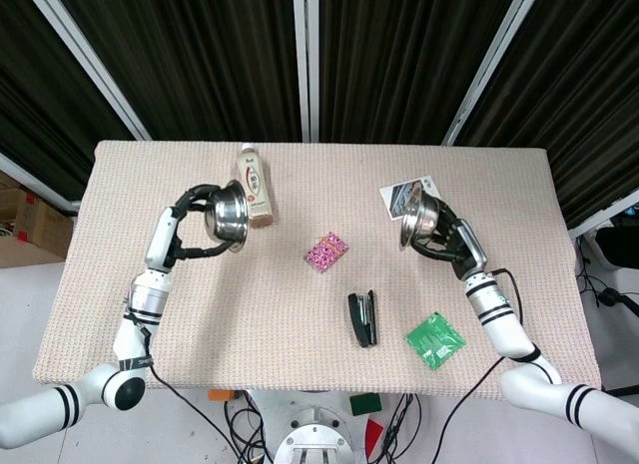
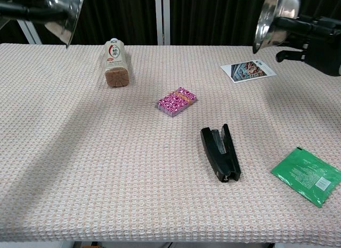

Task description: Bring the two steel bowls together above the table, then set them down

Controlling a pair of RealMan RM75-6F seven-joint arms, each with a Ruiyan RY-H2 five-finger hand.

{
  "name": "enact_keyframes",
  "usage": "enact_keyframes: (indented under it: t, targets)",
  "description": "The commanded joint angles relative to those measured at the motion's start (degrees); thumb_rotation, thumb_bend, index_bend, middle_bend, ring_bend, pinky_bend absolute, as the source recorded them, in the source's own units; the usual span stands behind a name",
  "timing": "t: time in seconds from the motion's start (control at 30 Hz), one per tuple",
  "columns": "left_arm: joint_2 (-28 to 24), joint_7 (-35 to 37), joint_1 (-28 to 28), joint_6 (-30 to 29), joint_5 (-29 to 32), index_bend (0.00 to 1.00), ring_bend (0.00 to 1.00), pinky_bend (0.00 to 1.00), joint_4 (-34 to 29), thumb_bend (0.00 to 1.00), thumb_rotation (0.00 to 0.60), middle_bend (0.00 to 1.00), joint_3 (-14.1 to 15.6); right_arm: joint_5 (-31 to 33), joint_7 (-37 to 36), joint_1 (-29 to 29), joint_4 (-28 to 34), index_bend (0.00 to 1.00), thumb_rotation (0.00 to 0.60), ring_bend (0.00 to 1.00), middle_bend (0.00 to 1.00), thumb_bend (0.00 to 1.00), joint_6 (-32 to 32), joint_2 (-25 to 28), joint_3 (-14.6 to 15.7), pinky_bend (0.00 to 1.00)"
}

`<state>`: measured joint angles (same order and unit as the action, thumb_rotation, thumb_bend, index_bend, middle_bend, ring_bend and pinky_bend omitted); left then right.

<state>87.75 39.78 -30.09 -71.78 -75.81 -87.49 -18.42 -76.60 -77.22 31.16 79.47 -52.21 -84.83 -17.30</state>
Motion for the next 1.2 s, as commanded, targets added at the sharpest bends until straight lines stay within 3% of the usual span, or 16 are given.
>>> enact_keyframes:
  t: [0.03,0.33,0.47,0.73,0.93,1.2]
  targets:
    - [2.40,2.52,-0.90,-1.58,-1.98,0.58,0.55,0.74,-2.19,0.18,0.600,0.59,-2.40,-0.40,-0.64,1.53,0.49,0.79,0.600,0.56,0.59,0.33,0.34,-1.60,-0.89,0.64]
    - [9.54,-4.69,-6.09,-1.05,0.76,0.59,0.57,0.76,1.28,0.18,0.600,0.60,-5.34,1.14,-0.78,6.91,0.75,0.79,0.600,0.56,0.59,0.33,2.52,-7.21,-4.32,0.64]
    - [11.40,-6.10,-7.50,-1.62,-0.51,0.60,0.57,0.78,1.80,0.18,0.600,0.61,-5.23,1.09,-1.75,9.13,0.41,0.79,0.600,0.56,0.59,0.33,3.40,-9.62,-5.42,0.64]
    - [12.96,-5.67,-9.67,0.22,-2.34,0.61,0.58,0.78,2.90,0.19,0.600,0.62,-3.83,-0.47,-2.35,13.16,0.13,0.79,0.600,0.56,0.59,0.33,5.01,-12.08,-6.36,0.64]
    - [14.42,-5.82,-10.82,0.09,-1.73,0.61,0.58,0.78,4.22,0.20,0.600,0.62,-4.85,-0.82,-1.77,15.54,-0.55,0.79,0.600,0.56,0.59,0.33,6.53,-13.05,-6.41,0.64]
    - [11.98,-4.45,-8.62,-2.31,-1.67,0.61,0.58,0.78,3.95,0.21,0.600,0.62,-4.98,-0.25,-3.86,12.92,-0.12,0.79,0.600,0.56,0.59,0.33,3.72,-10.88,-6.28,0.64]
